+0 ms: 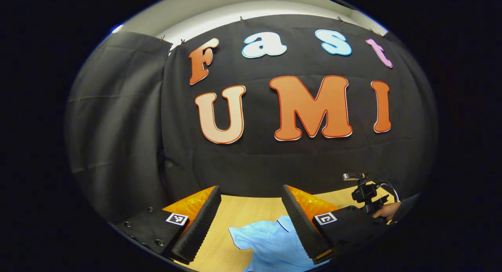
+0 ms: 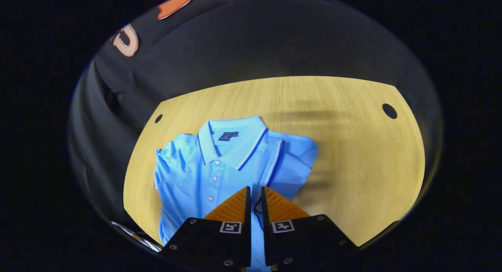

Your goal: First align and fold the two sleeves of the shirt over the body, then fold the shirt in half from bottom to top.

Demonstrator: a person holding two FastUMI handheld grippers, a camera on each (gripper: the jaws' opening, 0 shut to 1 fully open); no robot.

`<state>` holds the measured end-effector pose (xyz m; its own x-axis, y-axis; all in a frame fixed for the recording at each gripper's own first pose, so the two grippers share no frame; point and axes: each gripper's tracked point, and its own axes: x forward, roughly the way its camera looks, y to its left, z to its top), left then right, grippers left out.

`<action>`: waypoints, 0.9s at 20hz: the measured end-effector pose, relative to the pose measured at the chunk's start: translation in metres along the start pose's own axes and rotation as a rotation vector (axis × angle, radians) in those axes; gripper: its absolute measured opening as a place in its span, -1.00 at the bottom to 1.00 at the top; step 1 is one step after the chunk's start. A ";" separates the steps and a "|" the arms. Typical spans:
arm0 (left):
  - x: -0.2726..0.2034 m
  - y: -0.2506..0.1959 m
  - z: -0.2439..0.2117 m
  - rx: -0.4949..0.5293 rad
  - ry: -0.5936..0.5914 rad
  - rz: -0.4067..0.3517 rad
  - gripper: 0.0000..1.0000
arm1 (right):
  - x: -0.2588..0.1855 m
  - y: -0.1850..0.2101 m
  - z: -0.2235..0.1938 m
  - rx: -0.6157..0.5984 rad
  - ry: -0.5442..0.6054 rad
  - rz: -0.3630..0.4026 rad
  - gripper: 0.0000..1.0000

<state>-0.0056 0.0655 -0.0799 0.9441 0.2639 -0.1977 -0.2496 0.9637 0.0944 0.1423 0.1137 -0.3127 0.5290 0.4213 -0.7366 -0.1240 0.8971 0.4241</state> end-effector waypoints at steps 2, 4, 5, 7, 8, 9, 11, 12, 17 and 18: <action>0.020 0.010 -0.017 -0.047 0.026 -0.051 1.00 | -0.005 0.005 -0.001 -0.026 -0.019 -0.031 -0.51; 0.043 0.023 -0.041 -0.089 0.087 -0.102 1.00 | -0.019 0.002 0.004 -0.038 -0.062 -0.086 -0.36; 0.054 0.028 -0.053 -0.111 0.122 -0.128 1.00 | -0.028 -0.002 0.007 -0.039 -0.084 -0.116 -0.19; 0.076 0.043 -0.073 -0.133 0.202 -0.157 1.00 | -0.046 -0.010 0.008 -0.025 -0.119 -0.172 0.10; 0.084 0.052 -0.083 -0.134 0.235 -0.164 0.99 | -0.054 -0.013 0.009 -0.012 -0.139 -0.196 0.20; 0.091 0.058 -0.092 -0.135 0.265 -0.177 0.96 | -0.063 -0.015 0.010 0.002 -0.162 -0.218 0.40; 0.103 0.066 -0.108 -0.136 0.330 -0.206 0.96 | -0.081 -0.020 0.007 0.029 -0.198 -0.259 0.63; 0.107 0.070 -0.119 -0.135 0.360 -0.217 0.96 | -0.089 -0.022 0.004 0.041 -0.216 -0.280 0.68; 0.117 0.087 -0.191 -0.117 0.612 -0.242 0.96 | -0.132 -0.026 -0.014 0.048 -0.301 -0.361 0.87; 0.116 0.085 -0.204 -0.123 0.659 -0.254 0.97 | -0.137 -0.025 -0.019 0.035 -0.309 -0.378 0.87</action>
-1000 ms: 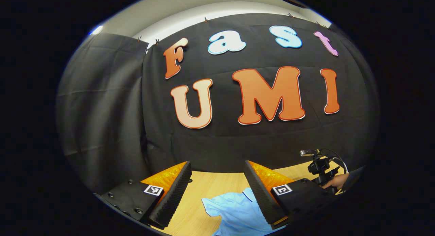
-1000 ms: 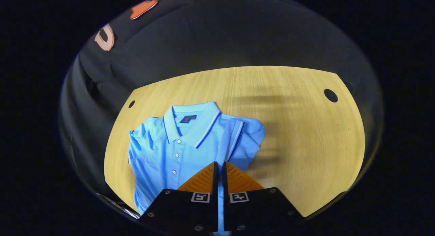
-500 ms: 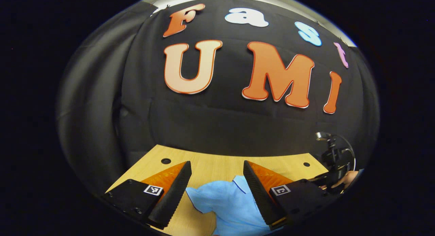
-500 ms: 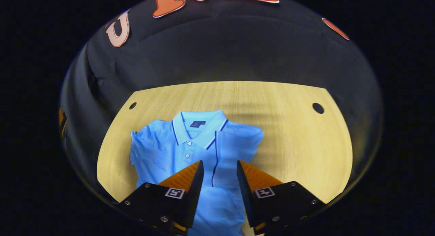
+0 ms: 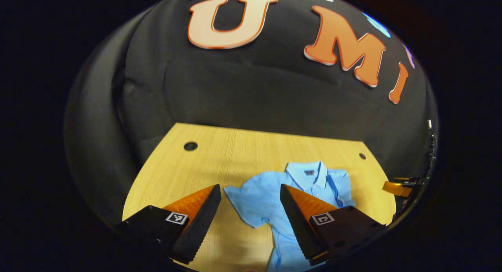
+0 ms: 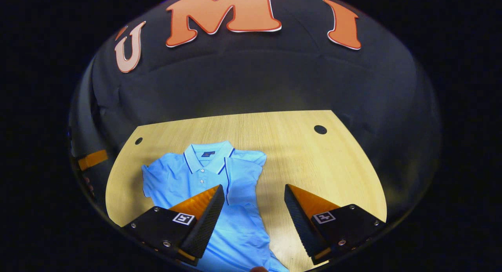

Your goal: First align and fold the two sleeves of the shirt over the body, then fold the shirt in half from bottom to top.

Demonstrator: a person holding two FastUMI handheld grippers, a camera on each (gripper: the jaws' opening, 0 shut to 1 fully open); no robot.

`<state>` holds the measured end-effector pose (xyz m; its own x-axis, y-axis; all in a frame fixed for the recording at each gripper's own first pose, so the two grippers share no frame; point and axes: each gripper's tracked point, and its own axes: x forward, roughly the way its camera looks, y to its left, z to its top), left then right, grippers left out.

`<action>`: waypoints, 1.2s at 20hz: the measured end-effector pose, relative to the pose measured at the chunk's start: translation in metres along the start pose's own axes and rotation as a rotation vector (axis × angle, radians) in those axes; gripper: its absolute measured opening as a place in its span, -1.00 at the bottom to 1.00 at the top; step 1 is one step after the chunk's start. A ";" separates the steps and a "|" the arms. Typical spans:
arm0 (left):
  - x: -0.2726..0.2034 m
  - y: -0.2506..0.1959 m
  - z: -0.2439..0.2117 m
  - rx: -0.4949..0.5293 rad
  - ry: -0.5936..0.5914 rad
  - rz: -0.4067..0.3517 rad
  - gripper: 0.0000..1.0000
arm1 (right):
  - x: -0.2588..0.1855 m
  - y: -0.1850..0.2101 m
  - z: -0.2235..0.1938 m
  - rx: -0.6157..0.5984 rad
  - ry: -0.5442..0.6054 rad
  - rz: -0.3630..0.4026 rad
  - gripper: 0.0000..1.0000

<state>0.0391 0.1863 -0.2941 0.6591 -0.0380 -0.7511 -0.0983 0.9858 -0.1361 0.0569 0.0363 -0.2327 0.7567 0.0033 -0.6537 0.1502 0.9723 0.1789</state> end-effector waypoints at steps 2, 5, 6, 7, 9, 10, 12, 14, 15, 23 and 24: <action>0.017 0.002 -0.014 -0.018 0.074 -0.011 1.00 | -0.014 -0.006 -0.003 -0.039 -0.020 -0.029 0.92; 0.035 0.005 -0.026 -0.038 0.155 -0.016 0.97 | -0.038 -0.017 -0.003 -0.080 -0.064 -0.070 0.95; 0.044 0.005 -0.031 -0.045 0.183 -0.013 1.00 | -0.044 -0.018 -0.002 -0.077 -0.077 -0.076 0.95; 0.053 0.006 -0.037 -0.050 0.212 -0.010 1.00 | -0.049 -0.021 -0.001 -0.069 -0.088 -0.080 0.96; 0.071 0.008 -0.050 -0.063 0.272 0.003 1.00 | -0.058 -0.028 -0.001 -0.049 -0.108 -0.092 0.96; 0.077 0.011 -0.057 -0.067 0.301 0.010 1.00 | -0.062 -0.032 -0.002 -0.042 -0.116 -0.099 0.97; 0.091 0.017 -0.067 -0.074 0.353 0.030 1.00 | -0.072 -0.039 -0.003 -0.036 -0.132 -0.112 0.97; 0.104 0.024 -0.080 -0.065 0.404 0.065 0.96 | -0.078 -0.044 -0.005 -0.032 -0.140 -0.118 0.97; 0.109 0.025 -0.083 -0.066 0.424 0.072 0.96 | -0.082 -0.046 -0.006 -0.032 -0.142 -0.120 0.97; 0.136 0.031 -0.113 -0.022 0.576 0.167 0.76 | -0.099 -0.059 -0.021 -0.061 -0.135 -0.139 0.98; 0.142 0.026 -0.111 -0.005 0.559 0.144 0.60 | -0.100 -0.060 -0.024 -0.055 -0.131 -0.140 0.98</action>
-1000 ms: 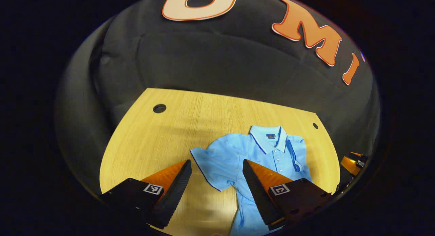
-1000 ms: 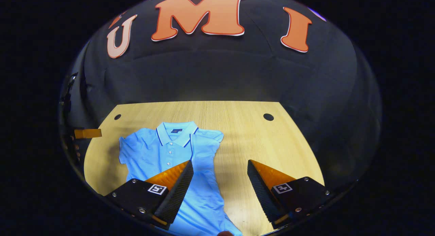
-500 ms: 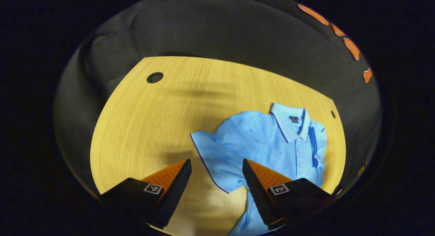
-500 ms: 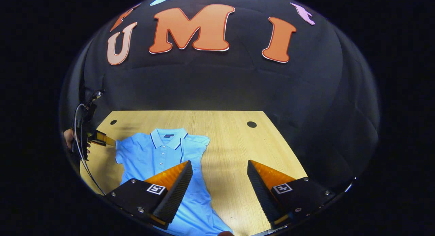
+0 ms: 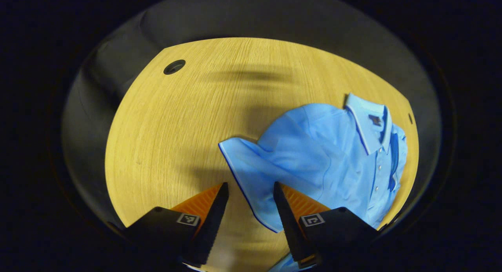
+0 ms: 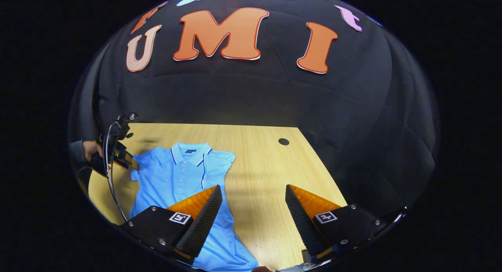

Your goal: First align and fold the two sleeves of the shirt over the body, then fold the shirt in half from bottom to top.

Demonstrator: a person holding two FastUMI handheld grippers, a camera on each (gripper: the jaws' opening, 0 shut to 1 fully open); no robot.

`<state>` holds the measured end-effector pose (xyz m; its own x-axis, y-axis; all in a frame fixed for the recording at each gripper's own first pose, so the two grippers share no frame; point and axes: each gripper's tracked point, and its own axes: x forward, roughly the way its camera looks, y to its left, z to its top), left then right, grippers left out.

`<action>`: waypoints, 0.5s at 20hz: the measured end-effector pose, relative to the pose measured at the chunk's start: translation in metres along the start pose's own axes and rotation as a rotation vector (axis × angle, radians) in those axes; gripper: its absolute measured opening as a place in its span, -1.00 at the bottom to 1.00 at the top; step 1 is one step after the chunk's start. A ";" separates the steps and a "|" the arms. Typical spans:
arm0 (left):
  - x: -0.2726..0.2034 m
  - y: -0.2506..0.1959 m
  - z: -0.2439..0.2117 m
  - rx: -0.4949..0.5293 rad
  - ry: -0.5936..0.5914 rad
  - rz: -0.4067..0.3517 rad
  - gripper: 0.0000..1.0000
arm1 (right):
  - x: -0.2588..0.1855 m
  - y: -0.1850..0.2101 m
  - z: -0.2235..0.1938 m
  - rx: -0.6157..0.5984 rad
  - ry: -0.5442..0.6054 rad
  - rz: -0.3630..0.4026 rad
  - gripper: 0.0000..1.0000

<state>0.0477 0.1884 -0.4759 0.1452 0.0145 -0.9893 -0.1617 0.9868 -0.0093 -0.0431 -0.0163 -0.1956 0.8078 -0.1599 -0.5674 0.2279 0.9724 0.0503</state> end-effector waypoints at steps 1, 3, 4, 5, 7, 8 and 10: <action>0.003 -0.004 0.000 0.015 0.004 0.000 0.31 | 0.001 -0.001 -0.003 0.007 0.005 0.003 0.98; 0.001 -0.014 0.005 0.022 0.002 -0.016 -0.13 | 0.001 -0.005 -0.008 0.024 0.013 0.000 0.98; -0.001 -0.014 0.005 0.031 0.011 -0.010 -0.67 | 0.000 -0.007 -0.009 0.031 0.013 -0.004 0.98; -0.003 -0.015 0.008 0.035 0.005 -0.018 -0.72 | 0.000 -0.010 -0.009 0.039 0.012 -0.007 0.98; -0.006 -0.025 0.013 0.046 -0.016 -0.046 -0.80 | -0.002 -0.016 -0.013 0.049 0.014 -0.014 0.98; -0.010 -0.030 0.015 0.055 -0.038 -0.060 -0.80 | -0.003 -0.018 -0.016 0.050 0.017 -0.019 0.98; -0.020 -0.041 0.025 0.084 -0.081 -0.074 -0.81 | -0.005 -0.023 -0.020 0.056 0.025 -0.025 0.98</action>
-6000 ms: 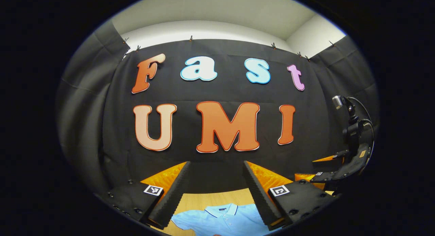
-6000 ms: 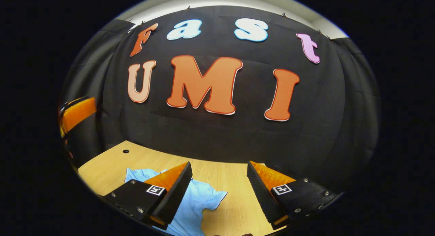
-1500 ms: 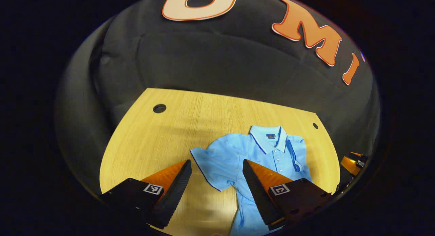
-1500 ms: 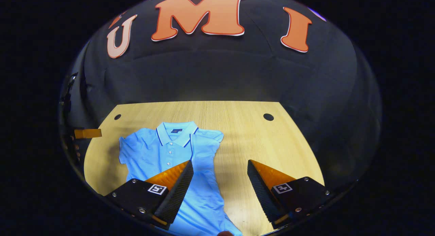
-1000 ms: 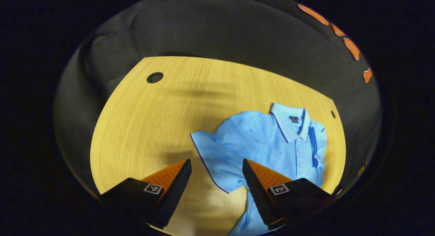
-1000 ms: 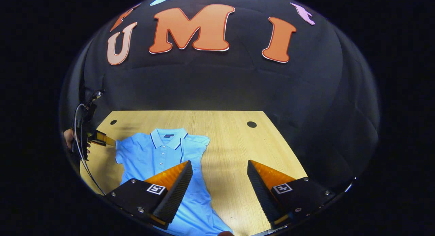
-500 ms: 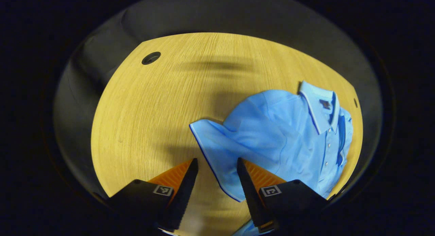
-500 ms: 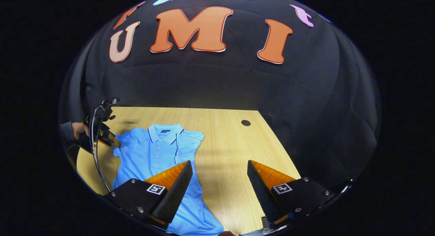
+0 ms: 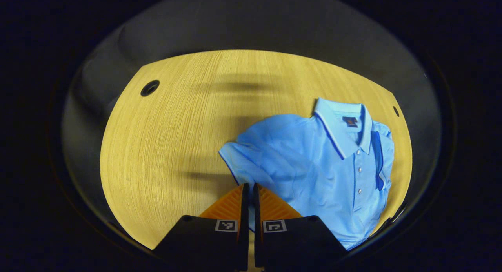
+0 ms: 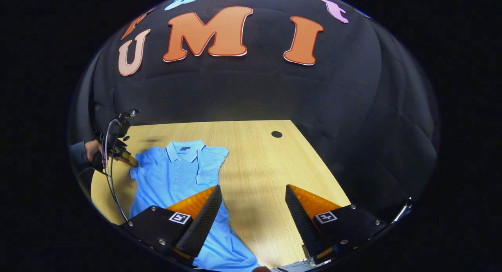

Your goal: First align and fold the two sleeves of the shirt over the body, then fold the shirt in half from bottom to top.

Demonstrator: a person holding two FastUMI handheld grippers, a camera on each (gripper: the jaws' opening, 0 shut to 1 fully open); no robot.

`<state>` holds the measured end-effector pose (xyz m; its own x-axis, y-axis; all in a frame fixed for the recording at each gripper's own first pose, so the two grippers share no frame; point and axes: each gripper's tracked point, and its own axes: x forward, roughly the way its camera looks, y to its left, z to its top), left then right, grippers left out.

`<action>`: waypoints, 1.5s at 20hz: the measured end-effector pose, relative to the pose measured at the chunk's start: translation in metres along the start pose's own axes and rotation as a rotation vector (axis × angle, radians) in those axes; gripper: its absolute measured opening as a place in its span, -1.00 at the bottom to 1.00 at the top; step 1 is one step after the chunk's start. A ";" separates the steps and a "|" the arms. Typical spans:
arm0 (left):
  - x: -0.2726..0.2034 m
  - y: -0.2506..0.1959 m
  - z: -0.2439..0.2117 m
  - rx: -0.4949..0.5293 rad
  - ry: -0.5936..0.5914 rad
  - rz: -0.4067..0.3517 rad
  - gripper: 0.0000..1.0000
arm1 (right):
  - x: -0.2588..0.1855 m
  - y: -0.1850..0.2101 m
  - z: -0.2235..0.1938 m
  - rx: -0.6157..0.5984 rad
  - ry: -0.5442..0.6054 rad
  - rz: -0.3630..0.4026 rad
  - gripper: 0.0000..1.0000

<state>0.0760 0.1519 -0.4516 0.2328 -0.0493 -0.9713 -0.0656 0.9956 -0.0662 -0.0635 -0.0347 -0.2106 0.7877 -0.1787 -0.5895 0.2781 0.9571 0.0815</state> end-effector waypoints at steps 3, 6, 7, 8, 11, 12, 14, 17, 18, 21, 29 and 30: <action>-0.020 -0.022 0.015 0.046 -0.039 -0.042 -0.81 | -0.001 -0.005 -0.008 0.011 0.015 -0.006 0.98; -0.033 -0.050 0.032 0.100 -0.061 -0.086 -0.81 | -0.003 -0.010 -0.018 0.015 0.031 -0.013 0.98; -0.036 -0.058 0.040 0.121 -0.064 -0.094 -0.80 | -0.004 -0.011 -0.021 0.017 0.042 -0.014 0.98; -0.038 -0.069 0.033 0.140 -0.066 -0.103 -0.81 | -0.005 -0.012 -0.026 0.021 0.050 -0.016 0.98; -0.037 -0.098 0.045 0.192 -0.074 -0.137 -0.81 | -0.009 -0.018 -0.038 0.038 0.072 -0.027 0.98; -0.037 -0.109 0.045 0.208 -0.073 -0.148 -0.81 | -0.011 -0.021 -0.042 0.045 0.078 -0.035 0.98; -0.034 -0.128 0.044 0.231 -0.065 -0.167 -0.80 | -0.016 -0.026 -0.049 0.055 0.089 -0.050 0.98; -0.029 -0.152 0.040 0.243 -0.055 -0.208 -0.72 | -0.024 -0.032 -0.061 0.070 0.106 -0.073 0.98; -0.027 -0.159 0.037 0.241 -0.048 -0.230 -0.60 | -0.027 -0.033 -0.064 0.076 0.112 -0.079 0.98; -0.031 -0.171 0.026 0.247 -0.034 -0.271 0.11 | -0.034 -0.037 -0.073 0.091 0.120 -0.080 0.98; -0.088 -0.153 -0.026 0.225 -0.060 -0.264 0.93 | -0.029 -0.031 -0.091 0.033 0.160 0.051 0.99; -0.097 -0.150 -0.034 0.220 -0.072 -0.258 0.99 | -0.029 -0.031 -0.097 0.024 0.175 0.067 0.97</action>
<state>0.0301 0.0045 -0.3558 0.2826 -0.3042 -0.9097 0.2133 0.9446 -0.2495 -0.1483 -0.0373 -0.2741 0.6978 -0.0700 -0.7129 0.2431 0.9593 0.1437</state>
